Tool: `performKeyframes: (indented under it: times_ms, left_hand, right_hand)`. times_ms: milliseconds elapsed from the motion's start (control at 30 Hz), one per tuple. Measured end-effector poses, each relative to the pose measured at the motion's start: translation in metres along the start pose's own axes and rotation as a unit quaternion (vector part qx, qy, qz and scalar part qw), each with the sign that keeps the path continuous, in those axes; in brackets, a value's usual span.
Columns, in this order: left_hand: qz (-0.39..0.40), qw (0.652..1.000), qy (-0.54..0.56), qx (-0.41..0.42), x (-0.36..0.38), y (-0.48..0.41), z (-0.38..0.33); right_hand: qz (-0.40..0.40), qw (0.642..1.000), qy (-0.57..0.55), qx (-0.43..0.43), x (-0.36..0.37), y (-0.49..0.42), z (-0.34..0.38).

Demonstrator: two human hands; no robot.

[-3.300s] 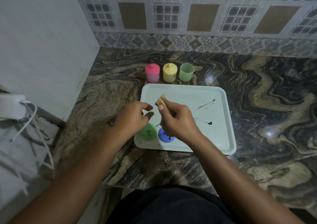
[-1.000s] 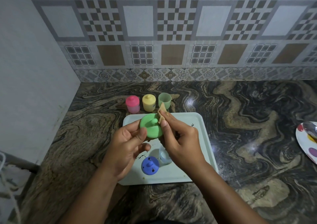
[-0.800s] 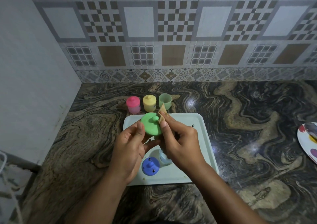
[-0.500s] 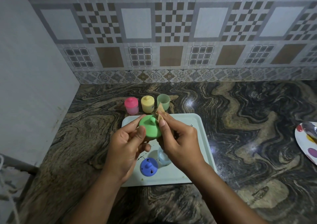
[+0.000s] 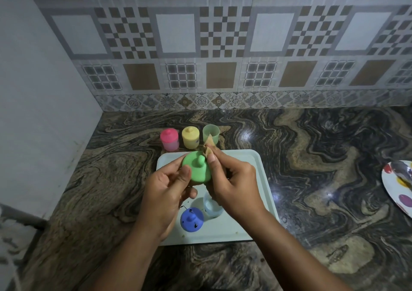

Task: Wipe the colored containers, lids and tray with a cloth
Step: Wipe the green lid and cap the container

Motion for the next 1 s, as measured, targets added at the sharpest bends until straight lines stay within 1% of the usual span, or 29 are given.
performKeyframes:
  times_ms: [67, 133, 233, 300, 367, 433, 533, 600, 733, 833, 900, 1000]
  left_hand:
    - [0.017, 1.000, -0.003, 0.007, 0.003, 0.002, 0.002]
    - [0.012, 1.000, 0.012, 0.015, 0.009, 0.003, 0.007]
    - [-0.038, 0.998, 0.043, 0.003, 0.011, 0.002, 0.009]
    - [-0.075, 0.995, 0.068, -0.001, 0.008, 0.000, 0.005]
    - [-0.090, 0.992, 0.088, -0.005, 0.004, -0.003, 0.001]
    - [-0.084, 0.993, 0.077, -0.001, 0.002, -0.003, -0.001]
    - [-0.028, 1.000, 0.007, 0.011, 0.005, -0.001, 0.000]
    - [-0.014, 0.999, -0.023, 0.019, 0.010, 0.001, 0.001]
    - [-0.060, 0.998, -0.001, 0.023, 0.012, 0.000, -0.001]
    - [-0.061, 0.998, 0.025, 0.005, 0.007, 0.002, -0.006]
    - [-0.055, 0.998, 0.032, -0.007, 0.005, 0.002, -0.008]
    - [-0.073, 0.996, 0.043, -0.023, 0.004, 0.002, -0.002]
  right_hand:
    - [0.000, 1.000, -0.008, 0.016, 0.000, -0.004, -0.002]
    - [0.007, 1.000, -0.019, 0.017, 0.002, -0.005, -0.003]
    - [0.030, 0.999, -0.032, 0.006, 0.005, 0.000, 0.000]
    - [0.028, 0.999, -0.023, -0.024, 0.006, 0.006, 0.000]
    - [0.027, 0.999, -0.022, -0.042, 0.007, 0.009, -0.002]
    - [0.021, 0.999, -0.031, -0.024, 0.007, 0.007, -0.003]
    - [0.010, 0.999, -0.031, 0.018, 0.006, 0.001, -0.008]
    - [0.016, 0.999, -0.036, 0.030, 0.006, 0.000, -0.010]
    - [0.036, 0.999, -0.030, -0.003, 0.008, 0.007, -0.006]
    - [0.019, 0.999, -0.015, -0.034, 0.006, 0.008, -0.001]
    - [0.008, 0.999, -0.015, -0.030, 0.003, 0.005, 0.004]
    - [0.008, 1.000, 0.005, -0.024, 0.001, 0.000, 0.005]
Point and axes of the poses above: each hand's wrist, its own y-axis away from the middle knuckle, its own x-axis out of the palm, z = x × y, the point moved 1 cm from there along -y, towards the middle knuckle, and after that the axes turned 2 degrees about z, right-handed, at the moved point
